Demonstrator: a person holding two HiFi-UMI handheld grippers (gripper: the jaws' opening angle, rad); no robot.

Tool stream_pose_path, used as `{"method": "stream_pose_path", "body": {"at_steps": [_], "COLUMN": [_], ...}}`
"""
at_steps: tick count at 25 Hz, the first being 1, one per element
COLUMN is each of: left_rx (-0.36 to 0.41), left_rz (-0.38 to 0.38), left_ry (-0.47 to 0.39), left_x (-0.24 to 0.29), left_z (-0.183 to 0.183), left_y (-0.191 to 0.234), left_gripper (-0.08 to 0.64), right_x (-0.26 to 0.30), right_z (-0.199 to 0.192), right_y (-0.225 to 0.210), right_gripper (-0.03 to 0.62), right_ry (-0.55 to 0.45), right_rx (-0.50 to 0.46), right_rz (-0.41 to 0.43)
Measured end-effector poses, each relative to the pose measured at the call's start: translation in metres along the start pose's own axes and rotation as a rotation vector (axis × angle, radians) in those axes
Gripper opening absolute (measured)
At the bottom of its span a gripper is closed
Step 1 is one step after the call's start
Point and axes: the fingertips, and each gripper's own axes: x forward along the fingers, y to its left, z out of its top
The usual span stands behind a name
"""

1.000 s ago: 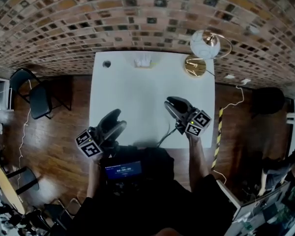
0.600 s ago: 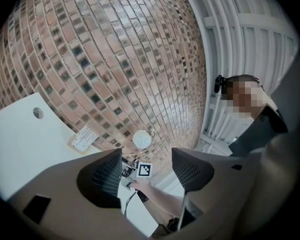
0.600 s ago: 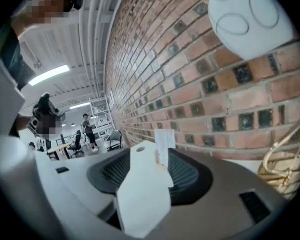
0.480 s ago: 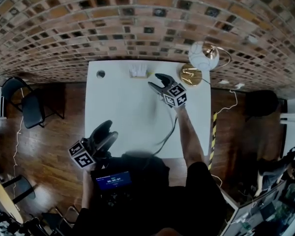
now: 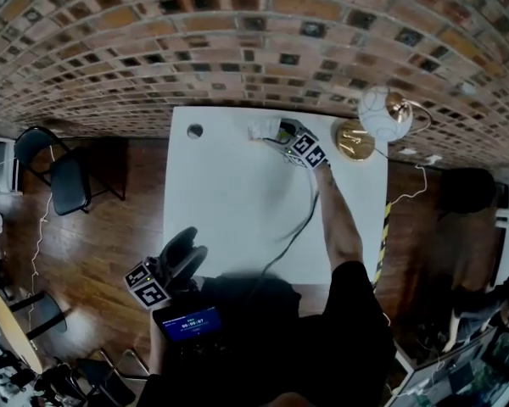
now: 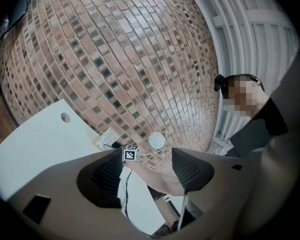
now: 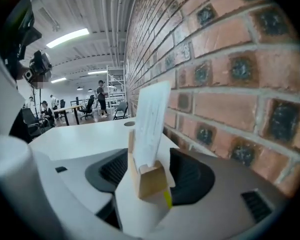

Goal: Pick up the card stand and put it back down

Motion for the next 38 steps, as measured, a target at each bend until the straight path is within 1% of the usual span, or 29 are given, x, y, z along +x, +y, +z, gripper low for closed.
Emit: {"method": "stream_pose_path", "body": {"at_steps": [3,4,5,6,7,9,10,12,13,15,16,18,26,28,30,32,36,38], "left_rx": [-0.005,-0.006,-0.006,-0.006,-0.007,-0.007,-0.008,-0.009,-0.009,-0.007,-0.004,0.003,0.014,0.019,0.026,0.034,0.047,0.049], "left_rz": [0.010,0.012,0.012,0.012,0.012,0.013,0.014,0.015,0.014,0.012,0.010,0.004,-0.023,-0.043,-0.064,-0.087,-0.134,-0.153], "left_ry": [-0.007,-0.007,-0.007,-0.006,-0.005,-0.002,0.000,0.000,0.000,0.003,0.005,0.008,0.029,0.041,0.052,0.060,0.070,0.075], "left_x": [-0.001,-0.001,-0.001,-0.001,-0.001,0.000,0.000,0.001,0.001,0.003,0.004,0.007,0.019,0.025,0.031,0.038,0.052,0.059], "left_z": [0.005,0.006,0.006,0.005,0.005,0.005,0.005,0.005,0.005,0.005,0.005,0.006,0.001,-0.001,-0.003,-0.004,-0.006,-0.010], "left_y": [0.006,0.007,0.007,0.007,0.007,0.008,0.009,0.009,0.009,0.009,0.008,0.005,-0.002,-0.007,-0.013,-0.019,-0.031,-0.036], "left_gripper": [0.298,0.298,0.298,0.298,0.298,0.298,0.298,0.298,0.298,0.298,0.298,0.298,0.298,0.298,0.298,0.298,0.298,0.298], "right_x": [0.018,0.024,0.029,0.032,0.035,0.039,0.042,0.046,0.047,0.046,0.046,0.041,0.004,-0.012,-0.032,-0.056,-0.110,-0.138], "right_z": [-0.007,-0.009,-0.010,-0.010,-0.009,-0.007,-0.006,-0.007,-0.009,-0.011,-0.011,-0.010,0.004,0.014,0.032,0.058,0.114,0.140], "right_y": [0.005,0.006,0.008,0.010,0.011,0.012,0.011,0.011,0.012,0.015,0.018,0.023,0.035,0.036,0.040,0.043,0.052,0.057], "right_gripper": [0.285,0.260,0.204,0.172,0.158,0.167,0.183,0.192,0.190,0.161,0.156,0.152,0.149,0.149,0.149,0.149,0.149,0.149], "right_ry": [0.053,0.063,0.069,0.071,0.070,0.065,0.065,0.077,0.086,0.096,0.095,0.077,-0.090,-0.131,-0.167,-0.200,-0.256,-0.280], "right_rx": [-0.056,-0.074,-0.084,-0.086,-0.083,-0.082,-0.088,-0.111,-0.127,-0.156,-0.163,-0.151,0.012,0.032,0.027,0.002,-0.079,-0.099], "right_rz": [0.041,0.045,0.050,0.058,0.065,0.057,0.046,0.034,0.036,0.048,0.054,0.062,0.044,0.037,0.036,0.042,0.060,0.064]}}
